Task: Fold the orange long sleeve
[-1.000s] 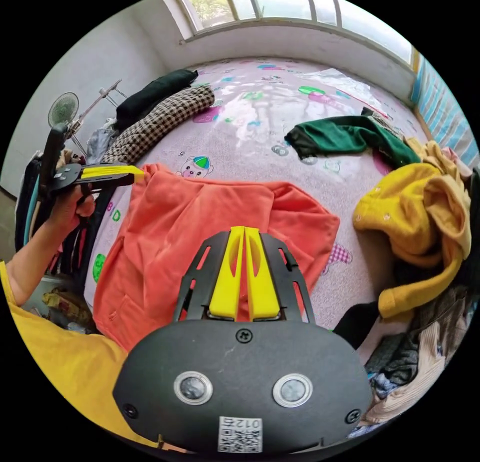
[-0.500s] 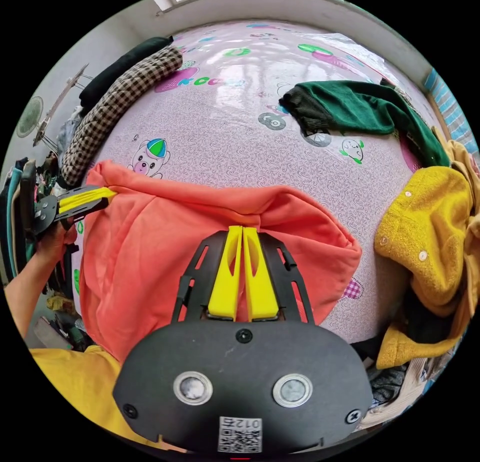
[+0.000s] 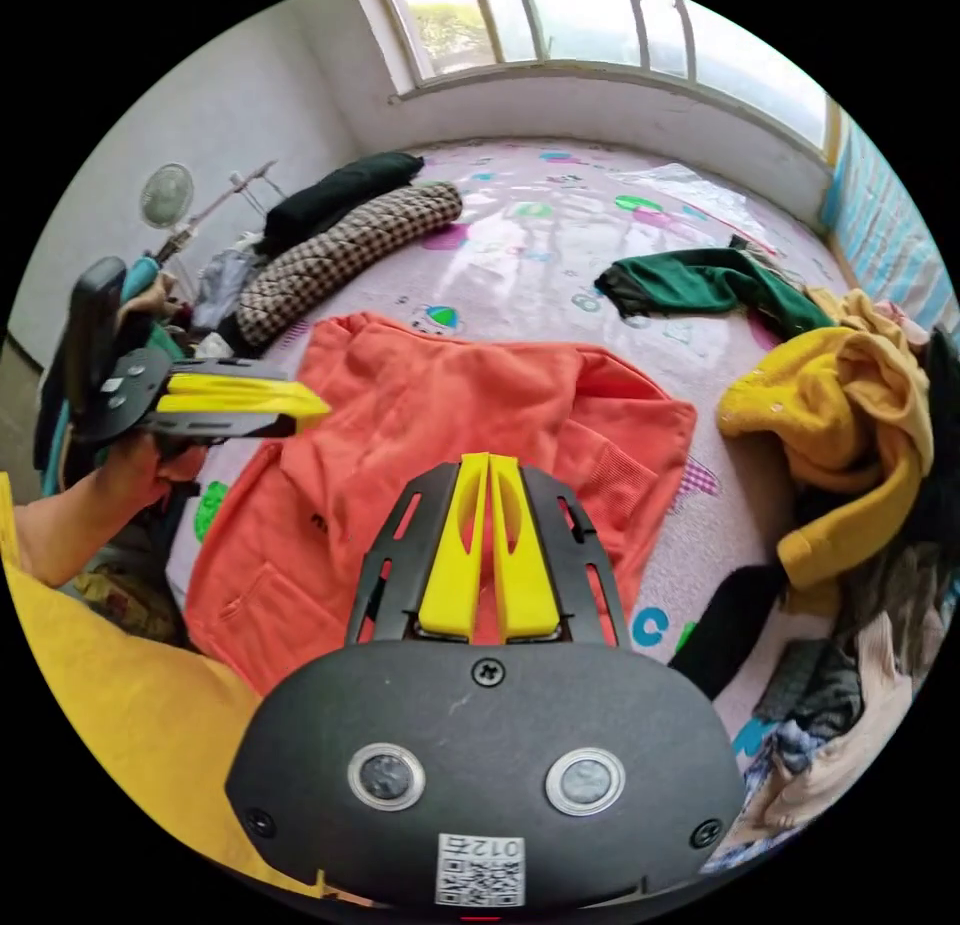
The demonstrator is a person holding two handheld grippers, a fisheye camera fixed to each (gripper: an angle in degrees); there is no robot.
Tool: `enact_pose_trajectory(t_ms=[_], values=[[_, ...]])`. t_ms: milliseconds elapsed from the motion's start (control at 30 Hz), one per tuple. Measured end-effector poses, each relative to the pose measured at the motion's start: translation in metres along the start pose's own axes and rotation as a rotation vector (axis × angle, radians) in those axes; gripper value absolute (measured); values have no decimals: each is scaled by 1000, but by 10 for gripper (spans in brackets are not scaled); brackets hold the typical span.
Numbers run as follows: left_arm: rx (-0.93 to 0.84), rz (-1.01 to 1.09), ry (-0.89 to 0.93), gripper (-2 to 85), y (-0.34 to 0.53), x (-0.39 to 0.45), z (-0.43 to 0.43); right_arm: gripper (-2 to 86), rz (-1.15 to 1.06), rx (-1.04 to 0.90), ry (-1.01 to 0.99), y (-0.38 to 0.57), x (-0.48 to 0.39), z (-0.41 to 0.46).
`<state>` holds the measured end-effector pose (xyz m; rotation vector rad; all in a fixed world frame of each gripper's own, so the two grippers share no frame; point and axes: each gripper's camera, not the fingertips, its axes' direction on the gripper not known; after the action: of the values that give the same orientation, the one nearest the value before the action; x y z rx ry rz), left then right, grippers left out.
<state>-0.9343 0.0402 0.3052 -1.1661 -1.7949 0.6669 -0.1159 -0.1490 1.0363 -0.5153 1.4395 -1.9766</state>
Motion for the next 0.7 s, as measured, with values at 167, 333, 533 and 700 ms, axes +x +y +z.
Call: enact_pose_trajectory(t_ms=[167,333,533,700], values=[[-170,14,-5,3,4,35,47,16,99,-11,-67,14,12,13],[-180,-70,7,4,11,31,39,29,34,-175,18,13,7,45],[-115,-103,3,5,20,15,-8,75,32,-120,-89,29,4,18],[-241,182,-145,12,3,59,4,105,-105,-148,-42,41,-33,4]])
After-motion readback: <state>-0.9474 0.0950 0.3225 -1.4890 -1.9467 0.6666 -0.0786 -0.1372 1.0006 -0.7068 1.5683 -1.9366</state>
